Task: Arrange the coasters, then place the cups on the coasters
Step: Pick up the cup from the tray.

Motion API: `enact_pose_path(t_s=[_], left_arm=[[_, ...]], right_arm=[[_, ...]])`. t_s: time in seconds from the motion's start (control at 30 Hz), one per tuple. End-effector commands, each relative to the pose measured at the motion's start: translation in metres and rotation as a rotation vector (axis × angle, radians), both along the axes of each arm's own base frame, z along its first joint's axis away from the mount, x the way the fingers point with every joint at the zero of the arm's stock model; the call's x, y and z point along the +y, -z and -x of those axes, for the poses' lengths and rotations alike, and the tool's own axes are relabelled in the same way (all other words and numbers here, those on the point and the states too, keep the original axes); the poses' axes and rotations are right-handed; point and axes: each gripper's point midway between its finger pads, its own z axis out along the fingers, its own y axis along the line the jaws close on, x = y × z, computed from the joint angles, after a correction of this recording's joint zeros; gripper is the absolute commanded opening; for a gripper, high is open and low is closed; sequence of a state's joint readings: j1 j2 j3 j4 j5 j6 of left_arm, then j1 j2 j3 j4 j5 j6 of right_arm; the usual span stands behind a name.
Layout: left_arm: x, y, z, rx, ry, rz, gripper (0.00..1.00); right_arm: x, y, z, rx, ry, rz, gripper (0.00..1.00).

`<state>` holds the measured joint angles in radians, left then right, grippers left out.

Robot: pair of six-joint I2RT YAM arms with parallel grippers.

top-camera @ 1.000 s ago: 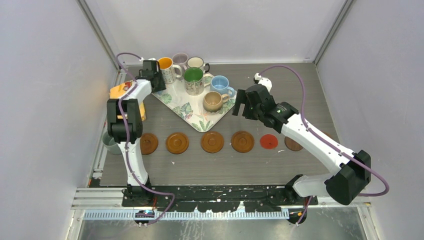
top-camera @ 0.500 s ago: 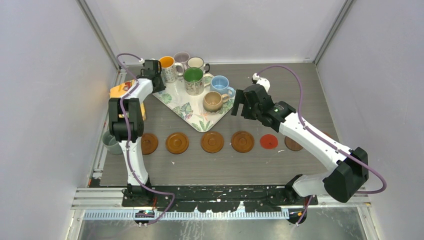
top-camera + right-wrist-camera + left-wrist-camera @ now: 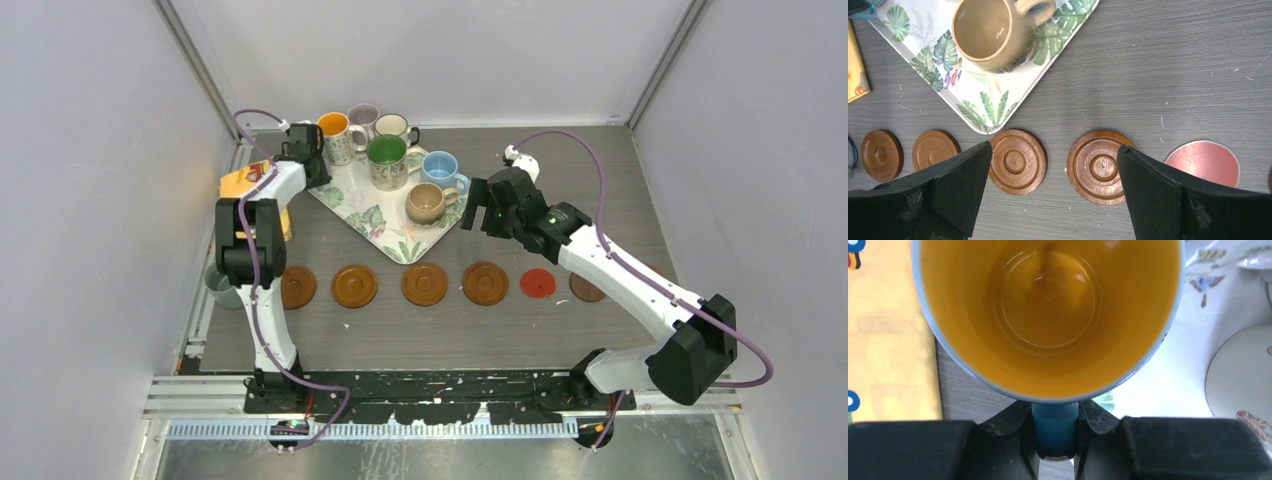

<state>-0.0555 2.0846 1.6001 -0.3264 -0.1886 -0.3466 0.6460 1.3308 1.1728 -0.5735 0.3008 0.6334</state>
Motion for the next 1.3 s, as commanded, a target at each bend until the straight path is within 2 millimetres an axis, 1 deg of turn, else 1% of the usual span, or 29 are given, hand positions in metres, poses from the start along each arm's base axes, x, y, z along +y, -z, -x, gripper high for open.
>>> enact_pose_path(t_s=[0.0,0.4,0.57,0.77,0.87,1.0,1.17,1.27], left_arm=[[-0.006,-0.053,-0.002,-0.127,0.007,-0.03,0.0],[-0.025,-0.083,0.026,-0.199,-0.008,0.0,0.0],[-0.033,-0.088,0.039,-0.207,-0.025,0.011,0.0],[-0.044,-0.083,0.051,-0.19,-0.028,-0.001,0.0],[-0.049,-0.087,0.057,-0.199,-0.025,-0.018,0.0],[-0.052,-0.099,0.068,-0.229,-0.036,-0.034,0.0],[-0.057,-0.108,0.08,-0.25,-0.031,-0.043,0.0],[-0.06,-0.114,0.091,-0.261,-0.03,-0.051,0.0]], right_arm=[[0.003,-0.023,-0.006,-0.072,-0.005,-0.04,1.0],[0.005,-0.024,-0.003,-0.084,-0.02,-0.066,1.0],[0.004,-0.025,-0.001,-0.09,-0.024,-0.071,1.0],[0.002,-0.025,0.003,-0.093,-0.028,-0.078,1.0],[0.001,-0.024,0.005,-0.094,-0.031,-0.08,1.0],[0.002,-0.024,0.007,-0.095,-0.037,-0.088,1.0],[0.002,-0.022,0.01,-0.094,-0.042,-0.095,1.0],[0.003,-0.02,0.012,-0.088,-0.049,-0.099,1.0]])
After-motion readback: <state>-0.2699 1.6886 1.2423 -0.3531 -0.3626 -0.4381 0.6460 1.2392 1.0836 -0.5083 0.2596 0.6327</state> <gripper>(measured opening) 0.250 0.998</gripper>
